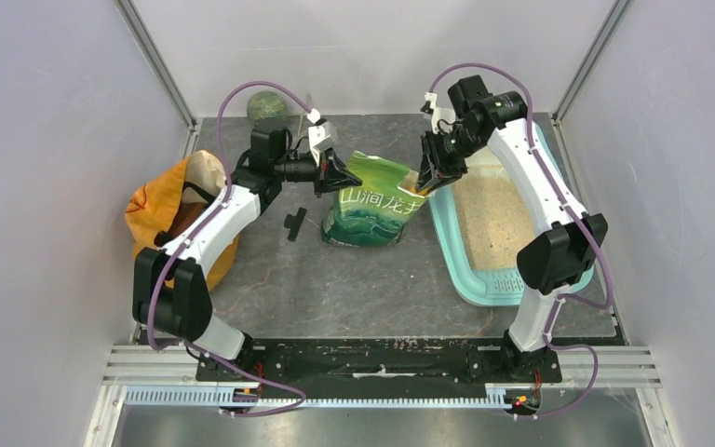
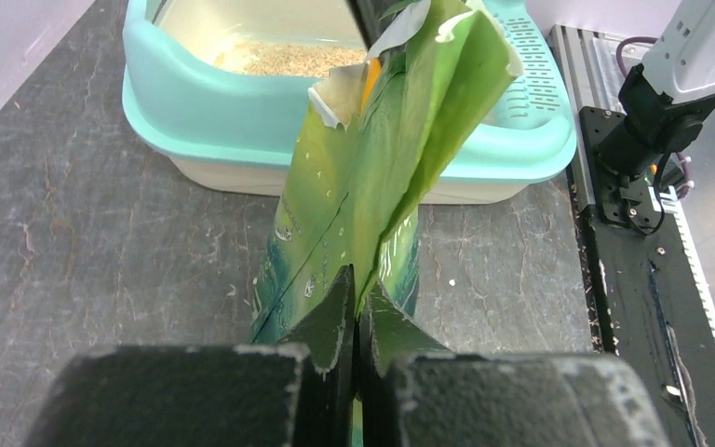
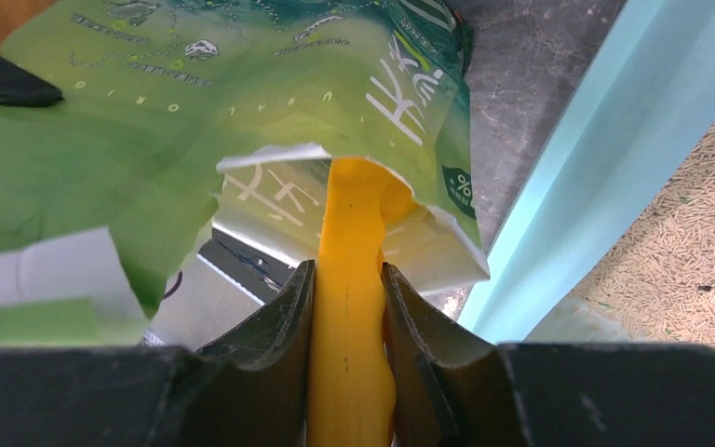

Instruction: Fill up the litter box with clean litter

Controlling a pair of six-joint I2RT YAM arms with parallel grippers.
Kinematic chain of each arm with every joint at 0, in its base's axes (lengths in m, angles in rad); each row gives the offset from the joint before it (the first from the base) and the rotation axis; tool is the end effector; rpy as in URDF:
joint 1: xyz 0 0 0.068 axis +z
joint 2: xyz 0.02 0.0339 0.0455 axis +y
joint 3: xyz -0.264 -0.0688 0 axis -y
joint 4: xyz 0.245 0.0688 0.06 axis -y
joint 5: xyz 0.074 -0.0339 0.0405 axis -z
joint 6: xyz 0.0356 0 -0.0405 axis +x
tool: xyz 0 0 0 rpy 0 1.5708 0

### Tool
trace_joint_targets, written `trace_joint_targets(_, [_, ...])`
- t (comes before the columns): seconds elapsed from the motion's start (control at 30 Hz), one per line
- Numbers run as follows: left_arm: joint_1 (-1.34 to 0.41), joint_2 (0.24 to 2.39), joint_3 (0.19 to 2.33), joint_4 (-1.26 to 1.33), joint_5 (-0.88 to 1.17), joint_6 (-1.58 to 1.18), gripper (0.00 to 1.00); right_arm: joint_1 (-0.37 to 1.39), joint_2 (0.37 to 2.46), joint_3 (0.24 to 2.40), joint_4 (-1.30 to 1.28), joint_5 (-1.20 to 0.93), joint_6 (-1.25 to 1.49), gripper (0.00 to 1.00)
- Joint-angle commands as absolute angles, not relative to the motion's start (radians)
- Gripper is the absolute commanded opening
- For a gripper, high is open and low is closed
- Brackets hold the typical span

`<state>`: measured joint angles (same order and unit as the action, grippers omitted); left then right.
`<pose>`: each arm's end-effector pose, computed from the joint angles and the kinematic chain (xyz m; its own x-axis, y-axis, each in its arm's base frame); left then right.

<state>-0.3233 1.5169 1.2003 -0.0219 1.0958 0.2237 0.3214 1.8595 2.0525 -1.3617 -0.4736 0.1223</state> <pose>0.3146 -0.1388 0.3279 -0.0983 0.1400 -0.9853 0.9871 0.1396 -0.0787 0.3416 0.1309 0.3752 -0.9216 -0.1924 -0.3372 -0.3406 0.8176 0.4643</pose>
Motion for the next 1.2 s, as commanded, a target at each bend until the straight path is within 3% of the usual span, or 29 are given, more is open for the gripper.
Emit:
trace_joint_targets(0.0, [-0.355,1.478,1.344,0.123,1.168,0.3,0.02,0.311,1.8,2.035,-1.318,-0.51,0.103,0.0])
trace_joint_targets(0.33, [-0.398,1.511,1.39,0.108,1.194,0.343,0.02,0.304,1.762,1.93,-1.243,-0.363,0.132,0.0])
trace_joint_targets(0.47, [-0.448,1.558,1.484,-0.06,1.162,0.436,0.02,0.304,1.778,1.903,-1.23,-0.397,0.09,0.0])
trace_joint_targets(0.63, [-0.493,1.601,1.555,-0.162,1.121,0.493,0.02,0.304,1.815,1.891,-1.19,-0.458,0.097,0.0])
trace_joint_targets(0.83, [-0.517,1.625,1.594,-0.207,1.082,0.509,0.02,0.304,1.781,1.735,-1.046,-0.564,0.163,0.0])
trace_joint_targets(1.17, [-0.518,1.639,1.598,-0.247,1.057,0.544,0.02,0.248,1.713,1.56,-0.793,-0.895,0.277,0.0])
